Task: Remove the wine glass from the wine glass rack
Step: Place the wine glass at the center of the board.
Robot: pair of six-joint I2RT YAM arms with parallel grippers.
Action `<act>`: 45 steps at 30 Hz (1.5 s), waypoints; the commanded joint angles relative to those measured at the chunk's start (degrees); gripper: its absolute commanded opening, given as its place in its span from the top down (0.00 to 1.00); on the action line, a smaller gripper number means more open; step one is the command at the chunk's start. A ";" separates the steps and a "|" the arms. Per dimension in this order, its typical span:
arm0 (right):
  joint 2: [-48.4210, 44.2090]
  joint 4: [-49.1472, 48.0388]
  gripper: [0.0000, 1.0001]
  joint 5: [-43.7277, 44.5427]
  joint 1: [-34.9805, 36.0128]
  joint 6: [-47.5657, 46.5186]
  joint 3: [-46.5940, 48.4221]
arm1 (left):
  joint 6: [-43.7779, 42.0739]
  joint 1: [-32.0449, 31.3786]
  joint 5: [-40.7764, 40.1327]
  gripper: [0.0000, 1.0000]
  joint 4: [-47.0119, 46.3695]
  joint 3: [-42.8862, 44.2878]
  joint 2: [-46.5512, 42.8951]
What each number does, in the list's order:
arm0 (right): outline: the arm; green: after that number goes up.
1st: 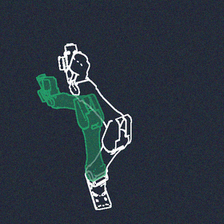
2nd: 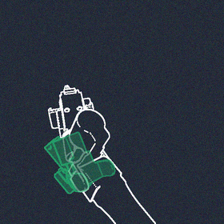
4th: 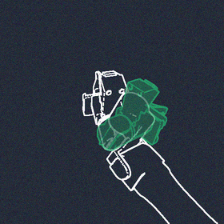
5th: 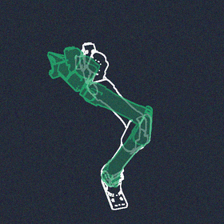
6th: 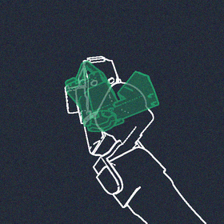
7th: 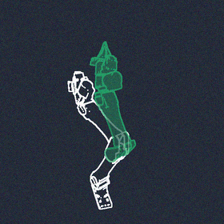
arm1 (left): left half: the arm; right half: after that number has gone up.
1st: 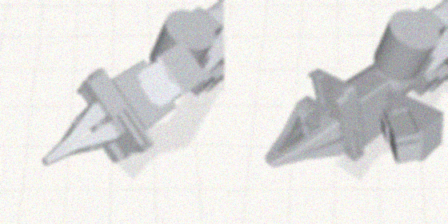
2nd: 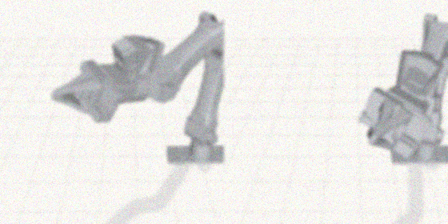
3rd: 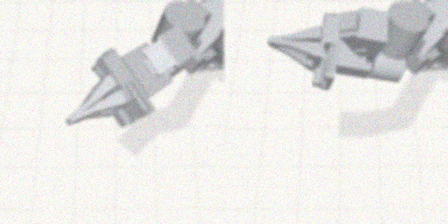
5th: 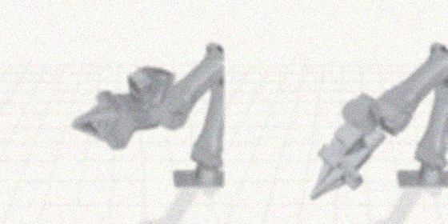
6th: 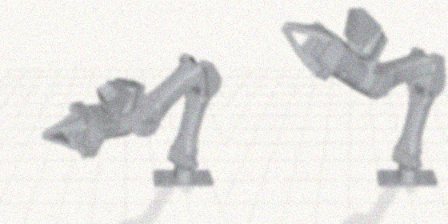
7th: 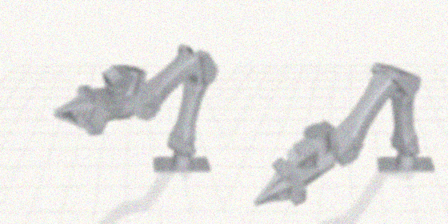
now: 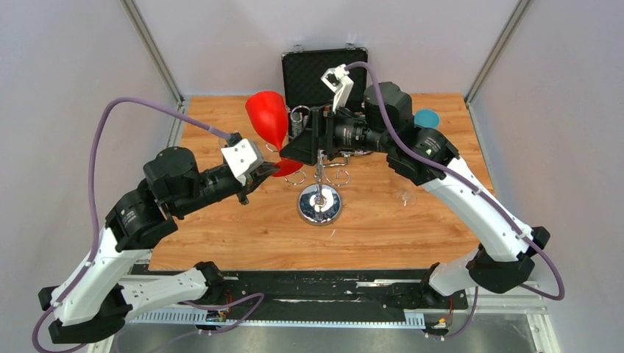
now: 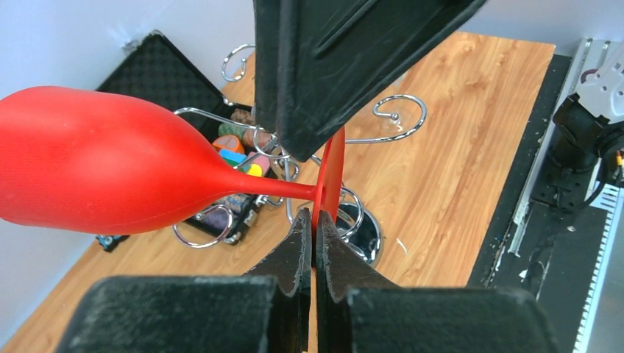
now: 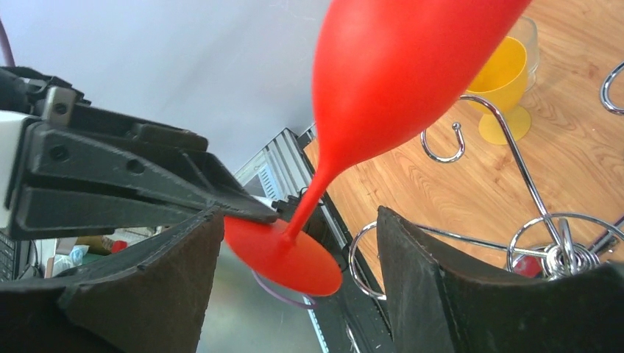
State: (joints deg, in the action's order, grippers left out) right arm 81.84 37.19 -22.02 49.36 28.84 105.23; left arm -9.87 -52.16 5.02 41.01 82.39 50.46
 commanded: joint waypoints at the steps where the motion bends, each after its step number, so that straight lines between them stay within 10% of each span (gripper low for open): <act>1: 2.26 -2.10 0.27 -0.62 0.29 2.70 4.28 | -4.74 -0.46 0.05 1.00 -4.50 -0.23 -2.53; 14: 9.68 -2.03 0.40 -4.49 2.17 5.14 10.61 | -8.06 -0.46 3.87 1.00 -6.04 -2.04 -3.69; 30: 10.41 -2.12 1.00 -4.71 3.97 5.45 10.90 | -8.76 -0.45 3.61 1.00 -7.03 -4.05 -5.81; 45: -0.96 -7.48 1.00 0.27 4.57 -0.79 -1.52 | -3.47 -0.46 5.13 0.23 -9.46 -7.70 -10.85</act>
State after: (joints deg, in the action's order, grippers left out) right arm 86.85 34.46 -23.99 53.56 32.40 106.10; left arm -16.45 -52.47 9.45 35.27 75.59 41.23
